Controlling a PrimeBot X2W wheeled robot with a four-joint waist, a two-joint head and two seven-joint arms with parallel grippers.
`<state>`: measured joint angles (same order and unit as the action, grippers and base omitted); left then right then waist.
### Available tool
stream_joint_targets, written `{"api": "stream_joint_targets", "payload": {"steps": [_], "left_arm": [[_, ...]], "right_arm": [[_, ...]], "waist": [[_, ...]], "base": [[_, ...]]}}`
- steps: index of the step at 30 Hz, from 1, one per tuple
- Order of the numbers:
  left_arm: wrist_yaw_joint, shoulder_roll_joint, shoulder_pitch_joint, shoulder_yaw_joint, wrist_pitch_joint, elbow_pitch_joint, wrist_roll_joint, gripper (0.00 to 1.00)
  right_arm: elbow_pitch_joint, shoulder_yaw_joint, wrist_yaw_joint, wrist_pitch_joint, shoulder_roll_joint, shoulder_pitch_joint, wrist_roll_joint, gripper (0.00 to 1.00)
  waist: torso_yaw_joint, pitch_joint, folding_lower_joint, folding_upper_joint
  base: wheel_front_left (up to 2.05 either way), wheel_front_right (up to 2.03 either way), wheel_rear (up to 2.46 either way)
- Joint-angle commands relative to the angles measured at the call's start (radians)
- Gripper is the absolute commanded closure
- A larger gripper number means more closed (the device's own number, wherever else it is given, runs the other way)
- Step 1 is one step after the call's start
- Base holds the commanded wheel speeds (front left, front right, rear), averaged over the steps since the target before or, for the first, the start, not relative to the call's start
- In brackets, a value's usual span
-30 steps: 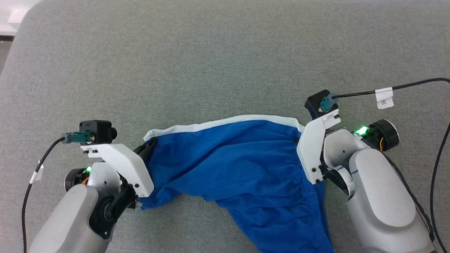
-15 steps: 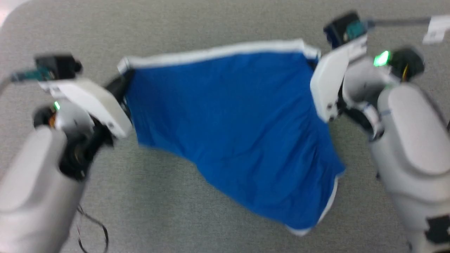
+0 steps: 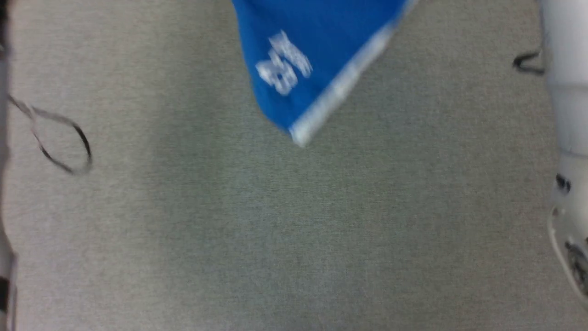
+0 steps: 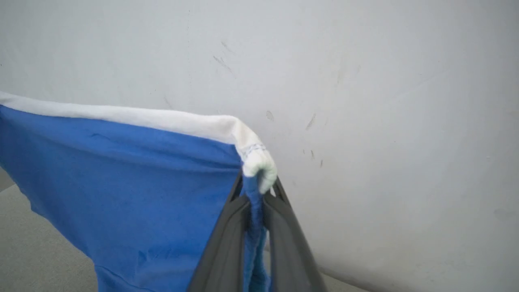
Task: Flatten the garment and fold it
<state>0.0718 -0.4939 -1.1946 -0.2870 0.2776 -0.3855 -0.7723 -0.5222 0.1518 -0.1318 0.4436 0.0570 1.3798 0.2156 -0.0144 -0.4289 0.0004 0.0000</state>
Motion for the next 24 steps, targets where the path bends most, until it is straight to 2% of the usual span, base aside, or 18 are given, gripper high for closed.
{"api": "stream_joint_targets", "payload": {"steps": [1, 4, 9, 12, 19, 24], "left_arm": [[-0.003, -0.009, -0.049, 0.015, -0.042, -0.021, 0.018, 1.0], [-0.014, -0.009, -0.135, 0.032, -0.124, -0.053, 0.042, 1.0], [-0.044, -0.004, -0.23, 0.057, -0.252, -0.104, 0.061, 1.0], [-0.074, 0.001, -0.236, 0.048, -0.291, -0.134, 0.066, 1.0], [-0.137, 0.008, -0.103, 0.009, -0.352, -0.159, 0.066, 1.0], [-0.133, 0.022, 0.085, 0.008, -0.397, -0.102, 0.039, 1.0]], "right_arm": [[-0.03, -0.015, 0.001, -0.042, -0.004, 0.044, -0.011, 1.0], [-0.083, -0.058, 0.001, -0.137, -0.006, 0.122, 0.028, 1.0], [-0.147, -0.026, 0.001, -0.286, -0.006, 0.205, 0.046, 1.0], [-0.174, -0.012, 0.001, -0.344, -0.007, 0.221, 0.074, 1.0], [-0.203, 0.037, 0.001, -0.418, -0.007, 0.12, 0.176, 1.0], [-0.137, 0.084, 0.001, -0.426, -0.001, -0.063, 0.226, 1.0]], "waist": [[0.036, -0.039, -0.0004, 0.0], [0.04, -0.055, -0.0004, 0.0], [0.036, -0.079, -0.0004, 0.0], [0.026, -0.091, -0.0004, 0.0], [0.0, -0.053, -0.0004, 0.0], [-0.018, 0.026, -0.0004, 0.0]], "base": [[0.0, 0.0, 0.0], [0.0, 0.0, 0.0], [0.0, 0.0, 0.0], [0.0, 0.0, 0.0], [0.0, 0.0, 0.0], [0.0, 0.0, 0.0]]}}
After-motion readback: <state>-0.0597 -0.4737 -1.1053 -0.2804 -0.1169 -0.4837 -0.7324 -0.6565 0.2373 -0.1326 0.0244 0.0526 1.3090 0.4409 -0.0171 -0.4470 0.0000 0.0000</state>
